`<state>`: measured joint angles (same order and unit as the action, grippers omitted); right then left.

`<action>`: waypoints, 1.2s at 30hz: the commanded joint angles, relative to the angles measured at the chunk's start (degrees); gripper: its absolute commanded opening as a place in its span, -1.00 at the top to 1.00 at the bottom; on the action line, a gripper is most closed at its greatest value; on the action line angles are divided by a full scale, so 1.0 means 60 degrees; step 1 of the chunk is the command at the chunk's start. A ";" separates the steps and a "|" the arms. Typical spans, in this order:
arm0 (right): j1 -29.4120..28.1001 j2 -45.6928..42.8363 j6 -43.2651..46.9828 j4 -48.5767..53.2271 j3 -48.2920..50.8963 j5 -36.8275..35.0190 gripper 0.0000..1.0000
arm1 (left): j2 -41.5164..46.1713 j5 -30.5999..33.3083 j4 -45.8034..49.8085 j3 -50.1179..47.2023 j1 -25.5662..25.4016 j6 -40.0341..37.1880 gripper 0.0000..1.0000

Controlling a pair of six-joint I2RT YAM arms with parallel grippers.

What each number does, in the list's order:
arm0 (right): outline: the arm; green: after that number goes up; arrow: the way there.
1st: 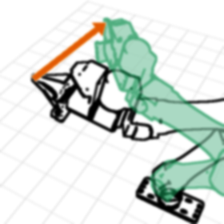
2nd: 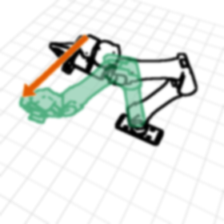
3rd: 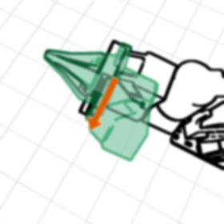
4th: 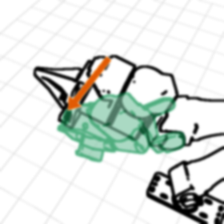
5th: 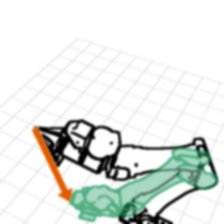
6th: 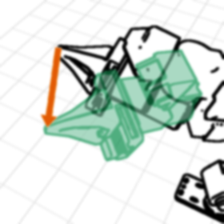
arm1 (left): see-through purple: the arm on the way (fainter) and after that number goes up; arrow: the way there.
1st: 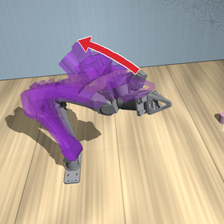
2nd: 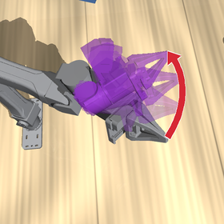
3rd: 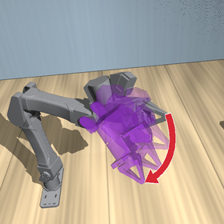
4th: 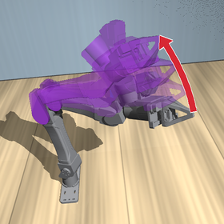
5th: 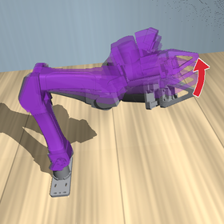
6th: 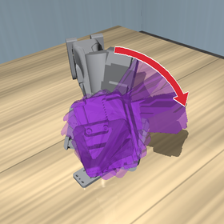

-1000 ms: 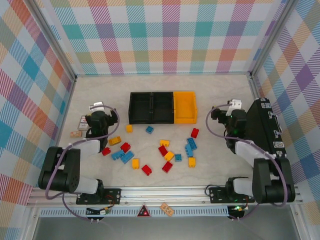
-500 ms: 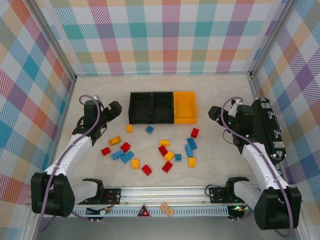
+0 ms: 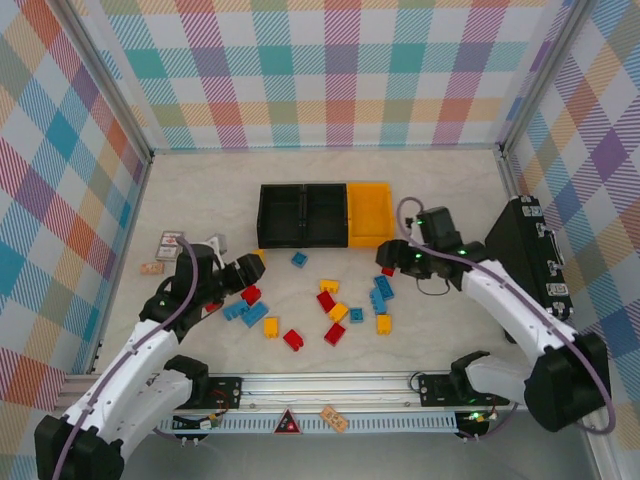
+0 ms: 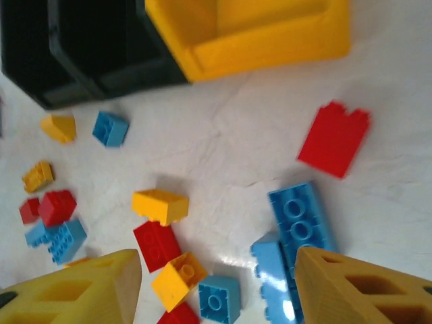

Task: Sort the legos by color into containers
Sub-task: Pick up the lego from the center of the table.

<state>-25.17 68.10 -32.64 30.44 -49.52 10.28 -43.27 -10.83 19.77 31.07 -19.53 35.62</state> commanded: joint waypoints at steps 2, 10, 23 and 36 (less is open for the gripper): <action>-0.1318 0.1071 -0.0732 0.0349 -0.0845 -0.0869 -0.37 | 0.0445 0.0294 0.0692 -0.0344 -0.0352 0.0350 -0.55; -0.2863 0.3795 -0.1319 0.0555 -0.2600 -0.1628 -0.42 | 0.1512 0.0318 0.0847 -0.1254 -0.0473 0.0975 -0.57; -0.3623 0.6598 -0.2035 0.1220 -0.4348 -0.2114 -0.53 | 0.1989 0.0459 0.0949 -0.1698 -0.0510 0.1302 -0.62; -0.3717 0.7025 -0.1846 0.1331 -0.4578 -0.2368 -0.01 | 0.1924 0.0432 0.0761 -0.1882 -0.0524 0.1396 -0.62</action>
<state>-46.96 110.06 -44.29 36.29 -74.98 -2.44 -31.77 -8.32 24.47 20.38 -22.02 42.89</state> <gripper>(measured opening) 0.523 0.813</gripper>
